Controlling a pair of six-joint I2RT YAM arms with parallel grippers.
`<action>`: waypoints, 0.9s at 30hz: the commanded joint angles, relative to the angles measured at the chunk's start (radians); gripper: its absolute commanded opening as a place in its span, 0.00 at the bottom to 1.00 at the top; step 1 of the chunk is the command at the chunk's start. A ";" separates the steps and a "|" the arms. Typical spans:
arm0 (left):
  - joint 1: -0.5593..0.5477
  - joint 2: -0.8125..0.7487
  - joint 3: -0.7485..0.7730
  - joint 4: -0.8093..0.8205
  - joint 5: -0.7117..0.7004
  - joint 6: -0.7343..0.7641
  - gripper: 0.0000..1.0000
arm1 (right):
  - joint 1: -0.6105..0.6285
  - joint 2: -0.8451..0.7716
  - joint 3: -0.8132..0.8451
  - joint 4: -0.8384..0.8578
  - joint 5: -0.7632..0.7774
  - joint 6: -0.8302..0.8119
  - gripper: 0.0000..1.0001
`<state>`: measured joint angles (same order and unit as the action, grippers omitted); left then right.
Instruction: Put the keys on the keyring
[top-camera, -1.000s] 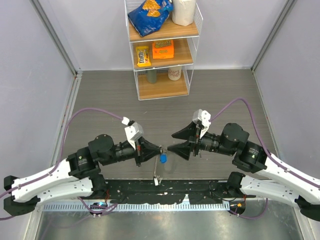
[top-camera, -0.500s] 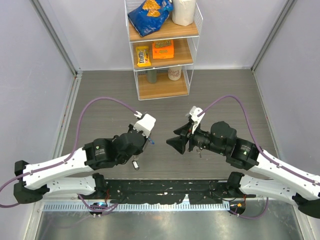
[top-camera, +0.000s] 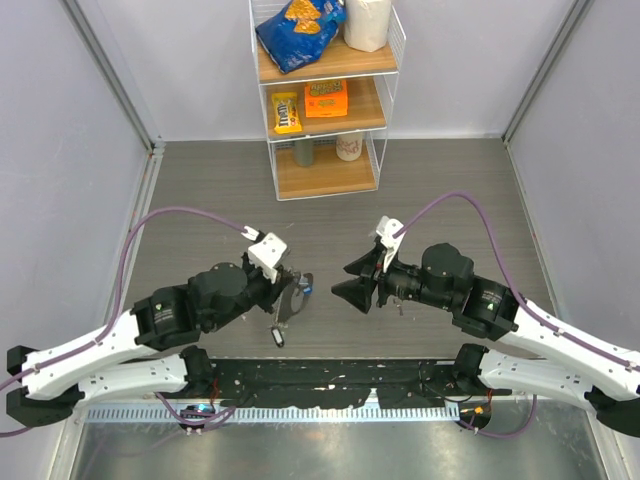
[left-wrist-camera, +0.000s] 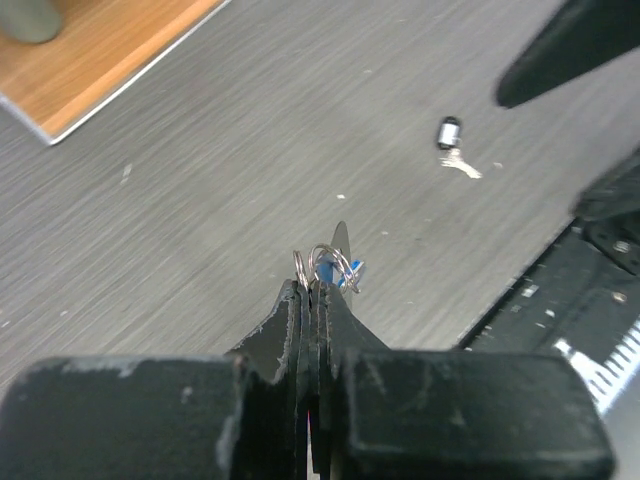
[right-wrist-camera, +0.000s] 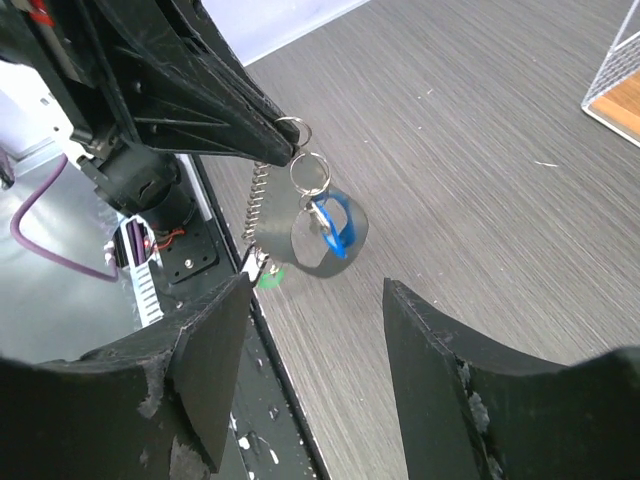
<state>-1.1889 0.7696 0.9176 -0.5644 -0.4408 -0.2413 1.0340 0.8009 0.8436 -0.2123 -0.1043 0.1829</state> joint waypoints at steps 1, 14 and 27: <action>0.000 -0.050 -0.006 0.142 0.241 0.042 0.00 | 0.001 0.004 0.061 -0.005 -0.070 -0.062 0.61; 0.002 -0.125 -0.077 0.294 0.758 0.111 0.00 | 0.001 0.004 0.152 -0.062 -0.366 -0.215 0.59; 0.002 -0.131 -0.097 0.365 0.843 0.099 0.00 | 0.006 0.078 0.147 -0.055 -0.590 -0.212 0.52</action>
<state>-1.1889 0.6498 0.8127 -0.2951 0.3557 -0.1482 1.0344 0.8696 0.9615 -0.2859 -0.6151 -0.0181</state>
